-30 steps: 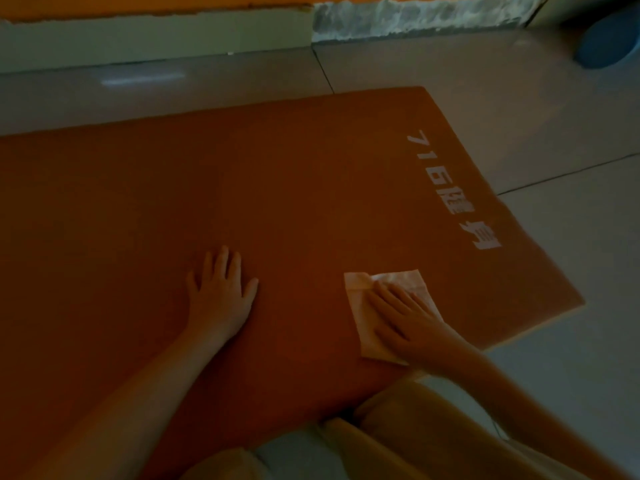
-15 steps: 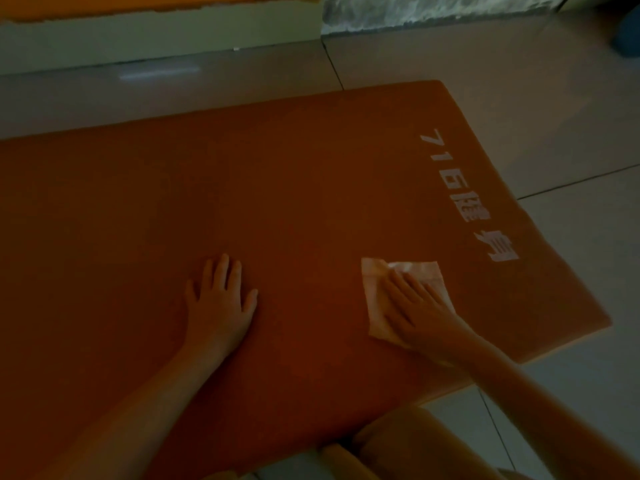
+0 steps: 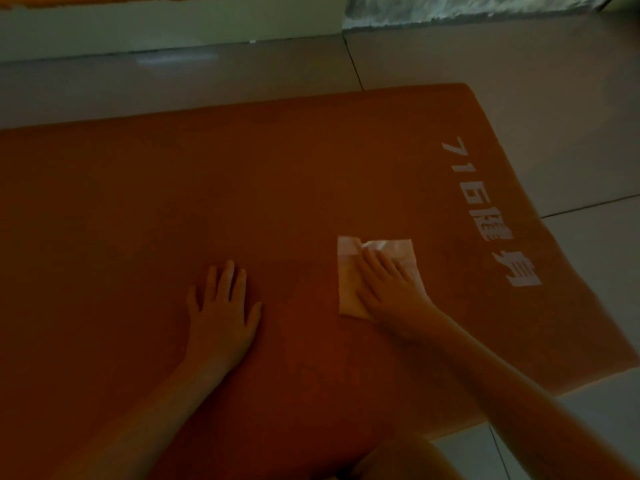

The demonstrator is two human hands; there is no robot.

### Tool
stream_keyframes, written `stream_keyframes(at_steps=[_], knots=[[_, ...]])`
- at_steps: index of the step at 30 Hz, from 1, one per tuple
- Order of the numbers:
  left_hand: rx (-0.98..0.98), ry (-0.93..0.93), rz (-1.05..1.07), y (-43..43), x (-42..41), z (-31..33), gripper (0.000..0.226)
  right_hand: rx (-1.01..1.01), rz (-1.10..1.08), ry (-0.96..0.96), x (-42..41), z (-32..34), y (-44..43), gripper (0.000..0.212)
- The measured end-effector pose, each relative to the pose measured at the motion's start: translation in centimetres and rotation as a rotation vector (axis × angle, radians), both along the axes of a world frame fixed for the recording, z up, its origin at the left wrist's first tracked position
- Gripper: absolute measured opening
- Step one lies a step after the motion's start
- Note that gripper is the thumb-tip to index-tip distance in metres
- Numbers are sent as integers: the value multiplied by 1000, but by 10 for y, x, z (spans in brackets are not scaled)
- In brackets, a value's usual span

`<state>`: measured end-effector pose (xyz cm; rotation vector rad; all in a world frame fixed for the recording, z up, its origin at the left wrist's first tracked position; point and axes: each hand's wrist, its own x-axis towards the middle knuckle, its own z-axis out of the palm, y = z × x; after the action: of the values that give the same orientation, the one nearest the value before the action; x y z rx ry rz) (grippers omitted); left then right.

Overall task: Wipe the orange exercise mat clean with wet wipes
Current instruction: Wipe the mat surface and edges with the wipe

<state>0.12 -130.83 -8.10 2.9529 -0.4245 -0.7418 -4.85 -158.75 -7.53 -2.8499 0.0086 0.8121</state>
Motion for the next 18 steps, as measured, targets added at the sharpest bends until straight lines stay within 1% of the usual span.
stream_keyframes(at_steps=[2, 4, 5, 7, 9, 10, 12, 13, 15, 18], knots=[[-11, 5, 13, 1, 0, -2, 72, -75, -87, -59, 25, -8, 2, 67], [-21, 11, 20, 2, -1, -3, 75, -47, -145, -73, 41, -10, 14, 61], [-30, 6, 25, 2, -1, -3, 74, -20, -125, -74, 44, -10, 22, 61], [-65, -11, 45, 3, -2, -5, 77, 18, 33, -86, 37, -13, 35, 62], [-93, -18, 50, 3, -2, -6, 85, 46, 205, -89, 30, -14, 29, 70], [-104, -14, 52, 4, -1, -7, 87, 45, 260, -76, 33, -13, 20, 73], [-108, 2, 55, 4, 0, -7, 89, 16, 293, -78, 46, -13, 2, 76], [-102, 12, 56, 5, 1, -7, 90, -13, 278, -97, 57, -14, -4, 77], [-86, 33, 49, 4, 3, -4, 90, -64, 170, -132, 84, -19, -6, 79], [-87, 45, 45, 4, 17, -3, 88, -71, -62, -145, 118, -27, 18, 67]])
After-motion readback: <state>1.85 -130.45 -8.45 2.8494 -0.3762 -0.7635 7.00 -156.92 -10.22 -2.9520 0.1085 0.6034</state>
